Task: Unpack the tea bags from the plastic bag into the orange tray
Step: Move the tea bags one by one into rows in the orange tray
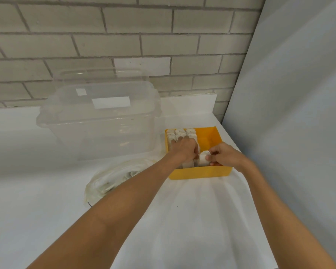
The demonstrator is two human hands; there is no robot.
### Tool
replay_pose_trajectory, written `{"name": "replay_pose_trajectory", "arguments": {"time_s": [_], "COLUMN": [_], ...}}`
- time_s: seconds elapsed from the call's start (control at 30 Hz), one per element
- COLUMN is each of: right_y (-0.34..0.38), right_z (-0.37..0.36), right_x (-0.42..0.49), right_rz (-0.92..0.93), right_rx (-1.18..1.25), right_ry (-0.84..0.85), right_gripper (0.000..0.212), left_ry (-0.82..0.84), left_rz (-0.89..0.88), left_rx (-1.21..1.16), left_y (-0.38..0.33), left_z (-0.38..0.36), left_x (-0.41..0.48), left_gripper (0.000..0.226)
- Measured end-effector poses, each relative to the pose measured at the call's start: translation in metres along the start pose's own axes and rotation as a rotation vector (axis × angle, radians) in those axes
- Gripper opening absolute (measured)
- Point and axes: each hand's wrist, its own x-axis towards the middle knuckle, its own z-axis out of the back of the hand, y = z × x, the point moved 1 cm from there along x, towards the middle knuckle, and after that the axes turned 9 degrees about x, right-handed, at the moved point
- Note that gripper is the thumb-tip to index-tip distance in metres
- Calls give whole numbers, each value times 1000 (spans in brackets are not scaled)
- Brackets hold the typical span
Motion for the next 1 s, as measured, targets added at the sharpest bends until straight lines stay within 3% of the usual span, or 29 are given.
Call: {"name": "replay_pose_trajectory", "arguments": {"time_s": [0.17,0.3,0.57,0.8,1.0], "right_y": [1,0,5,10,35], "right_z": [-16,-22,-26,-15,-6], "right_x": [8,15,15,11,1], "right_rz": [-2,-6,13,-1,131], "right_rx": [-56,-132,-235,-129,-196], "right_ry": [59,18,23,-18,-78], "right_gripper": [22,10,16,29,23], "left_ry": [16,29,16,-59,-120], "left_rz": [34,40,39,3,-83], "left_rx": [4,-24,-77,-168,-342], "left_y": [6,10,14,25,42], "left_z": [-2,-6,-4,20,43], "left_x": [1,2,-2,-14,-46], "left_gripper": [13,12,9,13,11]}}
